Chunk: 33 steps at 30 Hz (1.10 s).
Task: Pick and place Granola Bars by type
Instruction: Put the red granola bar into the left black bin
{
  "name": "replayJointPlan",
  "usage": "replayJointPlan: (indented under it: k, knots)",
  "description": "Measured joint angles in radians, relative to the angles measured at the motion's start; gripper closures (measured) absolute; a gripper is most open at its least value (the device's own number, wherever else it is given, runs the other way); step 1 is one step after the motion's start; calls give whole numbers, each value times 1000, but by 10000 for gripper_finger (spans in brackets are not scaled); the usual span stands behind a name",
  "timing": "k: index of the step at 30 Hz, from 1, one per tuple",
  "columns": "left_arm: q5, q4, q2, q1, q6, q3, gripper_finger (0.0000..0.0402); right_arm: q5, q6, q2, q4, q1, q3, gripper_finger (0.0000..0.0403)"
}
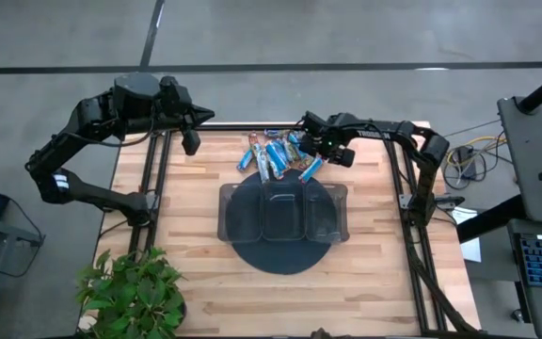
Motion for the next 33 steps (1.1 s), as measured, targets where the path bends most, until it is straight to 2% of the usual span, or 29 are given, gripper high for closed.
replayJointPlan:
  k: [33]
  knots:
    - [0,0,0,0,0,0,402,-20,81,-2,224,1,-158,181]
